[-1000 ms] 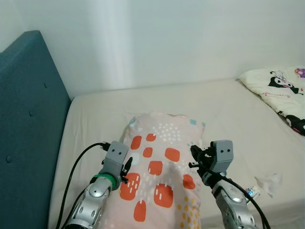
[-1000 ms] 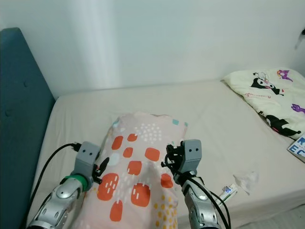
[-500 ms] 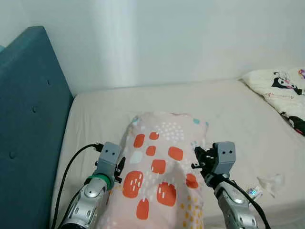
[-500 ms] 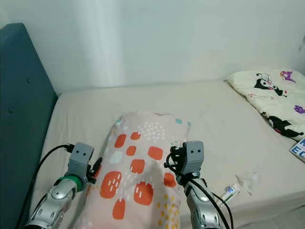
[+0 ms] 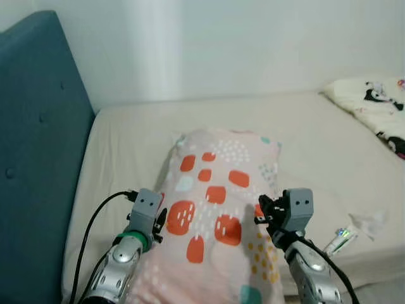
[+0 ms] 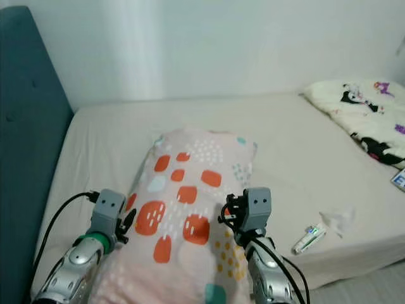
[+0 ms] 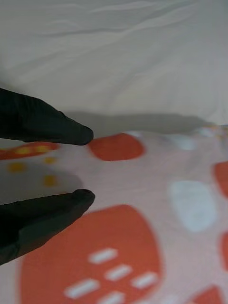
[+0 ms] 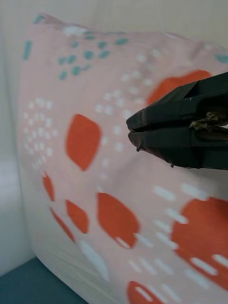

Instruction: Clean up the room

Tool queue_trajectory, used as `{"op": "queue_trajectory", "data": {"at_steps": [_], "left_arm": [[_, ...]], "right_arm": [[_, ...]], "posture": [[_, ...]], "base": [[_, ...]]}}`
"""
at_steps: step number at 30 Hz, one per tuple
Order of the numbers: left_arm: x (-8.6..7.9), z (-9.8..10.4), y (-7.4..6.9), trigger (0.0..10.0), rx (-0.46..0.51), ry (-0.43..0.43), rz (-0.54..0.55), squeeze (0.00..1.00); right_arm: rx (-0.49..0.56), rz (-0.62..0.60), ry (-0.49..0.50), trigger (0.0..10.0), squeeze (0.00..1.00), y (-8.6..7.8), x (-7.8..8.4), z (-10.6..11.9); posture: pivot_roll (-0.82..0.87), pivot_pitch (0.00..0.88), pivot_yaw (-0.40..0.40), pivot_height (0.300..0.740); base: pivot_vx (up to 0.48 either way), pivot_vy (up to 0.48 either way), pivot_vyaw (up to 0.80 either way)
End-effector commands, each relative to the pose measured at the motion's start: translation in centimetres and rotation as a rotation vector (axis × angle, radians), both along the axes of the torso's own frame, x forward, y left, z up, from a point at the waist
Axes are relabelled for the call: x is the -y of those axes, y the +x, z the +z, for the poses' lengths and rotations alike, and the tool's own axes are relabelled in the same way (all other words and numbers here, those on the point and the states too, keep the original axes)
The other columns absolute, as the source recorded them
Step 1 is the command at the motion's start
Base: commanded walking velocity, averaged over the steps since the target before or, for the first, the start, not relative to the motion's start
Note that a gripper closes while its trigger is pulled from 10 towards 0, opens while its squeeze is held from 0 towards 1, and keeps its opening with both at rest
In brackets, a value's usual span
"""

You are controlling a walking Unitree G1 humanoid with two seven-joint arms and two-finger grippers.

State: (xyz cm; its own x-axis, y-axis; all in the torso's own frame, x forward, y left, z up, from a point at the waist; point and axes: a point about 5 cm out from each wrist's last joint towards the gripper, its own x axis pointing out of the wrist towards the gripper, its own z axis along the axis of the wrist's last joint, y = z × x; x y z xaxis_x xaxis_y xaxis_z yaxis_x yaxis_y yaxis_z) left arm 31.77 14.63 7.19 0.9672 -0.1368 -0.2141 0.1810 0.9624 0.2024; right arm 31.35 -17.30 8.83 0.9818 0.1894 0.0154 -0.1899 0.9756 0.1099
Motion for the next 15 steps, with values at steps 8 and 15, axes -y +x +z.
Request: {"op": "queue_trajectory", "data": {"at_steps": [8,15], "left_arm": [[0.0,-0.7,-0.3,10.0,-0.020,0.012,-0.009,0.00],[0.0,-0.7,-0.3,10.0,-0.020,0.017,-0.011,0.00]], "right_arm": [[0.006,-0.003,0.046,10.0,0.00,-0.1,0.6,0.3],[0.013,-0.002,0.061,10.0,0.00,-0.6,1.8,0.3]], "posture": [[-0.14,0.049,0.075,0.625],[-0.14,0.050,0.075,0.625]], "base": [[0.000,0.000,0.00],[0.000,0.000,0.00]]}}
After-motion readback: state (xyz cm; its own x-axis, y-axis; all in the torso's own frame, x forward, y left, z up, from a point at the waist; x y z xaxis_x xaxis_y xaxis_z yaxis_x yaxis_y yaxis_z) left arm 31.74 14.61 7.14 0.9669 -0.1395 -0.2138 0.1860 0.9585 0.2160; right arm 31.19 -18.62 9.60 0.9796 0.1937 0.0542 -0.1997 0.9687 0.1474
